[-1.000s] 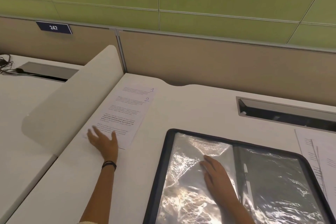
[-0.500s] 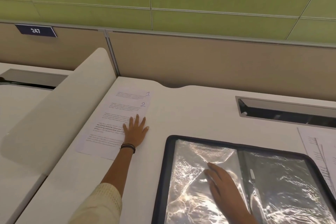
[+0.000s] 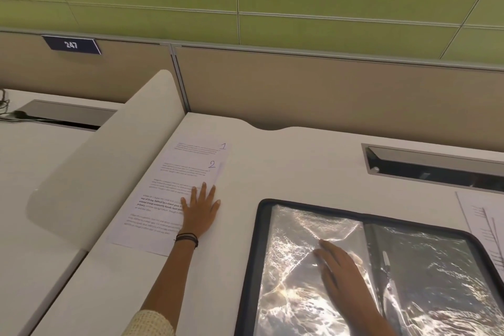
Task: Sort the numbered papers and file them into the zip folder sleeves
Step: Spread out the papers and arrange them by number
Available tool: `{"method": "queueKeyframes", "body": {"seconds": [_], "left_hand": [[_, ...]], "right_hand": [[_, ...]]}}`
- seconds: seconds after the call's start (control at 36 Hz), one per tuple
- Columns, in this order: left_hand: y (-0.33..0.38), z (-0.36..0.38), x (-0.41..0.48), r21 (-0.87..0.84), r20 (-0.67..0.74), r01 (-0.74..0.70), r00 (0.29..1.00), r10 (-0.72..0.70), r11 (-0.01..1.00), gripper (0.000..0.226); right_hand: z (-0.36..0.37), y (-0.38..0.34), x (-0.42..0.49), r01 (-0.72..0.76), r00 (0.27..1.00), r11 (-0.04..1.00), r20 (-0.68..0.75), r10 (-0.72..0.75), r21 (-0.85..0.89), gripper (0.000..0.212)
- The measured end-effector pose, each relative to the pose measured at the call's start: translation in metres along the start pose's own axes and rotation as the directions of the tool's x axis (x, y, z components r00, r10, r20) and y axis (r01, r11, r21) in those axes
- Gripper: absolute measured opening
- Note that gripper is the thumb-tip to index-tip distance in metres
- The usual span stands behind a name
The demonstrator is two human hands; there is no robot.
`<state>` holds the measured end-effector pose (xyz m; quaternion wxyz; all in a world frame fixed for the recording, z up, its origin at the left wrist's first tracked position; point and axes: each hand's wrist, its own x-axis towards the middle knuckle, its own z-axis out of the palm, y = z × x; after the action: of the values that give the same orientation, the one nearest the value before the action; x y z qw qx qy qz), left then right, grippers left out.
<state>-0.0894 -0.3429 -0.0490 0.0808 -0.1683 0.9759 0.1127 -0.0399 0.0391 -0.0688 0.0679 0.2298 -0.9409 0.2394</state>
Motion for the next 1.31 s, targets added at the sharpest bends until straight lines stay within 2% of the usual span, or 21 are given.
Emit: {"method": "queueKeyframes", "body": {"seconds": [0.03,0.11,0.19,0.36,0.47,0.53,0.58,0.61,0.69,0.81,0.97,1.11,1.31], "left_hand": [[-0.003,0.004,-0.004,0.012,-0.021,-0.003,1.000,0.003,1.000,0.104],[-0.017,0.020,-0.010,0.043,0.057,-0.004,0.998,0.002,0.999,0.085],[-0.024,0.028,-0.023,0.118,-0.031,-0.028,0.999,0.031,0.993,0.068],[-0.035,0.030,-0.056,0.116,-0.054,-0.007,0.998,0.014,0.993,0.055],[-0.042,0.029,-0.078,0.084,-0.021,0.010,1.000,-0.008,0.996,0.069],[-0.040,0.019,-0.093,0.066,-0.036,0.016,0.999,-0.014,0.998,0.092],[-0.040,0.017,-0.106,-0.007,0.040,0.035,0.999,-0.034,0.999,0.119],[-0.041,0.017,-0.112,-0.028,0.058,0.055,0.997,-0.053,0.998,0.125],[-0.045,0.020,-0.130,-0.028,0.029,0.076,0.997,-0.075,0.997,0.120],[-0.051,0.016,-0.145,-0.010,0.086,0.086,0.993,-0.085,0.996,0.125],[-0.055,0.012,-0.145,-0.024,0.066,0.019,0.998,-0.018,1.000,0.123],[-0.054,0.009,-0.135,-0.039,0.041,-0.034,0.999,0.035,0.999,0.114],[-0.054,0.014,-0.120,-0.093,0.009,-0.131,0.991,0.133,0.987,0.112]], "right_hand": [[0.000,0.000,0.000,0.000,1.000,1.000,-0.004,0.000,0.002,0.035],[0.000,0.001,0.001,0.004,1.000,1.000,-0.001,-0.004,-0.002,0.035],[-0.001,0.001,0.002,0.004,1.000,1.000,0.003,-0.004,0.003,0.037],[-0.003,-0.003,0.002,-0.015,1.000,0.999,0.013,0.014,0.030,0.037],[-0.003,-0.004,0.003,-0.004,1.000,1.000,0.008,0.004,0.027,0.040],[-0.005,-0.006,0.004,-0.006,1.000,1.000,0.005,0.006,0.021,0.044],[-0.006,-0.006,0.003,-0.002,1.000,1.000,0.013,0.002,0.016,0.045],[-0.006,-0.006,0.003,-0.001,1.000,1.000,0.017,0.001,0.015,0.045],[-0.007,-0.005,0.002,0.001,1.000,1.000,0.029,-0.001,0.016,0.044],[-0.008,-0.005,0.002,-0.001,0.999,1.000,0.034,0.000,0.014,0.044],[-0.007,-0.004,0.001,-0.001,0.999,1.000,0.043,-0.001,0.031,0.045],[-0.007,-0.004,0.002,-0.011,0.998,0.999,0.068,0.008,0.047,0.043],[-0.008,-0.005,0.002,-0.007,0.999,0.999,0.041,0.005,0.040,0.044]]}}
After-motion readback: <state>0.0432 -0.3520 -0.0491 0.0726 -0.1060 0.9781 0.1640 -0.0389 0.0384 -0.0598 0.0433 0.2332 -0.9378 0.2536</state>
